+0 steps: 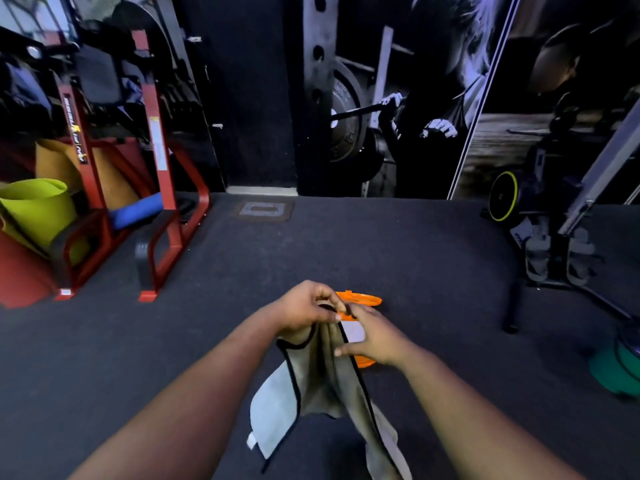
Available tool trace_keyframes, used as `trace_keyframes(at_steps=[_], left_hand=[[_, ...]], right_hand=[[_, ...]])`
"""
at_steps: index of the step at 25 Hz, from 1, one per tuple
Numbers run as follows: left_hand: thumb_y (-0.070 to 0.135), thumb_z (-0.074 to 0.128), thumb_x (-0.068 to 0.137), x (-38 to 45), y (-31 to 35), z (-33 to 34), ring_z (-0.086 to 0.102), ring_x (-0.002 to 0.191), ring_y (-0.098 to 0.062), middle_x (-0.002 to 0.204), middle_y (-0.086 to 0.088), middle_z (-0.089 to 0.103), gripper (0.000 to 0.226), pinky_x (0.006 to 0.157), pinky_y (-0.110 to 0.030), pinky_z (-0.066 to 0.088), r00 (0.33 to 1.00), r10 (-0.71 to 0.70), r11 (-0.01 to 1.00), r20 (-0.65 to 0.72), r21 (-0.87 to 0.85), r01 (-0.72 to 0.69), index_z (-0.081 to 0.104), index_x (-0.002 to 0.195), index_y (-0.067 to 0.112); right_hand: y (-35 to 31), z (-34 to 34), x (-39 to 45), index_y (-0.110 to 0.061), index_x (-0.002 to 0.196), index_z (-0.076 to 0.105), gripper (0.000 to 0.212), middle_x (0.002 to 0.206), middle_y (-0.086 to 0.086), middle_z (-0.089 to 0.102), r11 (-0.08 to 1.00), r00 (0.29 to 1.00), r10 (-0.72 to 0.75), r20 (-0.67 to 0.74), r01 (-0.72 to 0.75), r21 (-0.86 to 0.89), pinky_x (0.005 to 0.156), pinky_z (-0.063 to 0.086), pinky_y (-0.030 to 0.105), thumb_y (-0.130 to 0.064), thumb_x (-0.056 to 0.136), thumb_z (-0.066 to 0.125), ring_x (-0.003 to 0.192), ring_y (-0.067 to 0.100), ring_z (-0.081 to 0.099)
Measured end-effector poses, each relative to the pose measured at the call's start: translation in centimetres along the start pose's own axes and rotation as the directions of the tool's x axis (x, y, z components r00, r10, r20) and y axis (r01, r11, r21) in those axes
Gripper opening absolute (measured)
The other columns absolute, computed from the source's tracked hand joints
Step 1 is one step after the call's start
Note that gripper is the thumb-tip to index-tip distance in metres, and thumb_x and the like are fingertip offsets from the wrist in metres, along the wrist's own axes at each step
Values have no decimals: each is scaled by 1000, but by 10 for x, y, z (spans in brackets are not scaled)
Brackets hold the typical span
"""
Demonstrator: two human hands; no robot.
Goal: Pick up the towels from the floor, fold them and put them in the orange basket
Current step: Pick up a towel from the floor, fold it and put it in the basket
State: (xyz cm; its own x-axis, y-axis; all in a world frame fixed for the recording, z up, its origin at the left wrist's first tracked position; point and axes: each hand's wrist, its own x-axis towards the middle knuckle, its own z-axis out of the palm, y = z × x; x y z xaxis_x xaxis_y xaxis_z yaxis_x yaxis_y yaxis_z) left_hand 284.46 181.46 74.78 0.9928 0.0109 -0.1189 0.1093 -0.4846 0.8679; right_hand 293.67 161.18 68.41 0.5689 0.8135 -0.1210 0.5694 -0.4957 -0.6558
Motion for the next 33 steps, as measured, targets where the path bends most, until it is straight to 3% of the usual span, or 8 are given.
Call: trace_keyframes(at_steps=[3,7,10,16,20,26,29,33], left_hand=[[-3,73,78,3,-2,-7,66,93,-3,103,4,72,38,88,-17,50,998,15,998,-66,55,-11,71,112,13],[10,61,82,-4,-40,-35,68,101,-18,107,3,74,38,83,-24,50,960,-127,819,-249,520,243,71,113,28],[10,63,82,-4,-64,-40,71,92,-21,96,-1,76,22,77,-29,53,879,-245,881,-408,284,378,74,96,23],[19,75,92,-6,-57,-46,66,78,-23,86,-10,74,20,73,-40,55,921,-231,903,-314,-422,83,72,98,0],[18,78,86,11,-24,-49,64,73,-5,81,5,73,4,71,-29,52,968,86,987,-237,-114,-116,75,88,17],[48,81,80,7,-36,-43,59,66,-11,70,3,64,39,60,-36,42,979,29,943,-202,330,40,57,71,19],[51,69,91,-13,-71,-46,64,90,-26,85,-4,64,41,64,-34,36,979,-120,811,-167,553,194,44,71,24],[51,64,94,-45,-130,-78,63,80,-23,67,6,50,45,59,-33,34,926,-310,779,-217,500,378,45,65,22]], right_hand=[[-10,5,18,-32,89,62,15,89,-10,67,999,999,-32,-4,32,-16,81,52,40,-45,90,70,87,12,60],[-2,-6,25,-24,72,54,22,70,-5,56,988,973,19,-230,16,151,73,46,40,-37,90,56,71,9,52],[-9,-11,27,-25,66,49,22,66,-5,53,987,940,101,-326,-55,149,69,43,38,-37,83,46,73,18,54],[-26,-23,27,-25,72,51,30,70,-2,59,976,776,216,-592,-160,146,67,48,40,-50,88,54,69,21,60],[-61,-18,43,-33,135,53,49,107,-8,67,940,956,18,-294,84,331,88,52,26,-42,91,73,97,8,64],[-71,-30,45,-27,89,63,17,74,-8,65,998,868,-51,-494,58,-1,68,51,37,-42,93,56,73,14,63],[-63,-34,42,-24,87,61,14,78,-7,64,986,757,41,-652,75,150,74,47,30,-32,97,55,75,13,59],[-35,-64,17,-11,79,54,27,75,1,57,859,432,460,-776,5,512,75,48,44,-28,100,50,75,19,54]])
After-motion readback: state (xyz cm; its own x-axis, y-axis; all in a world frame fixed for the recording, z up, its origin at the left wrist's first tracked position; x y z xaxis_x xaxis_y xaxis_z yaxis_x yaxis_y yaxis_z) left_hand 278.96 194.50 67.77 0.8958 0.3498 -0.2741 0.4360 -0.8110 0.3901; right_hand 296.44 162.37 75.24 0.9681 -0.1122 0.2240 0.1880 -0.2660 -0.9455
